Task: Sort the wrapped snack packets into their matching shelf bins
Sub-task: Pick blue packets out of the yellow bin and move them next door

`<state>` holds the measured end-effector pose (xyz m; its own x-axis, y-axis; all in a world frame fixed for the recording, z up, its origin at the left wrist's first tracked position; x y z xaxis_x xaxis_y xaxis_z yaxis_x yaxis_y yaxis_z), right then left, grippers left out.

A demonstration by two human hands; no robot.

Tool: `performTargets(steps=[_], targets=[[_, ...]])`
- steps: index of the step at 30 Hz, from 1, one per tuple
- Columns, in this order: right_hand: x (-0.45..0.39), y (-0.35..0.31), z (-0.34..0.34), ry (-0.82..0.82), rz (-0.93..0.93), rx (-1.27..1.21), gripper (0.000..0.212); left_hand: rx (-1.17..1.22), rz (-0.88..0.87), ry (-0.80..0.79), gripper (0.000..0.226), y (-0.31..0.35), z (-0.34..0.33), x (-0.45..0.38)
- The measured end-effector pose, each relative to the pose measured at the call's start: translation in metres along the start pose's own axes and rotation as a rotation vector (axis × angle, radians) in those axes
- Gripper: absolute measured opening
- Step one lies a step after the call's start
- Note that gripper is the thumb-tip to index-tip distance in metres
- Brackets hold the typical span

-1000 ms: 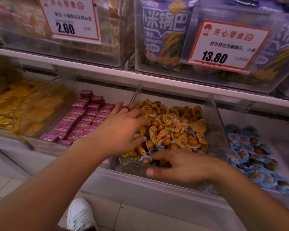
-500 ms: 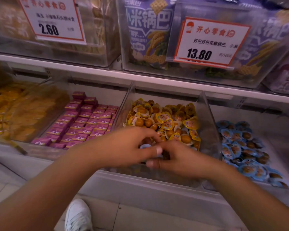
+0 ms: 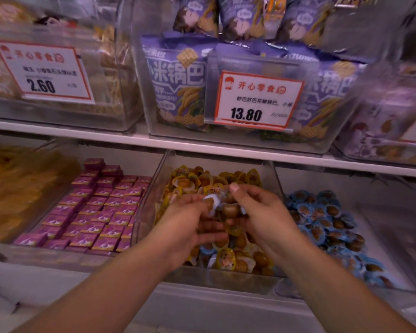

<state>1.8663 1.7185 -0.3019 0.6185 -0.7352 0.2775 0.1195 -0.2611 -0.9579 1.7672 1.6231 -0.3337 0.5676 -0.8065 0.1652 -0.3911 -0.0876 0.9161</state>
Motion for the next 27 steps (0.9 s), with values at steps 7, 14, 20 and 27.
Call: performTargets(steps=[7,14,20,27], targets=[[0.002,0.007,-0.018,-0.130,0.304,0.666,0.055,0.328,0.136,-0.060,0.039,-0.014,-0.020,-0.006],[0.020,-0.029,0.007,0.221,0.530,0.809,0.040,0.166,-0.072,0.090,0.021,-0.001,0.003,-0.015],[0.032,0.005,-0.012,-0.054,-0.140,-0.229,0.028,-0.652,-0.843,-0.128,0.031,0.045,-0.027,0.023],[0.045,0.006,0.007,-0.040,-0.211,-0.508,0.022,-1.091,-0.918,-0.274,0.068,0.029,-0.071,0.039]])
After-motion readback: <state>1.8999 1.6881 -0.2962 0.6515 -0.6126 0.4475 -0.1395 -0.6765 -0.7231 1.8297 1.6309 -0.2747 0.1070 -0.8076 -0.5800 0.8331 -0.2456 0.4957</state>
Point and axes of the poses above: each hand's wrist, its own x-axis away from the middle knuckle, its own z-axis out of the back of the hand, y = z × x, the point moved 8 cm from there along -x, towards the middle knuckle, and after that the axes turned 13 degrees about -z, right-handed, at the moved point
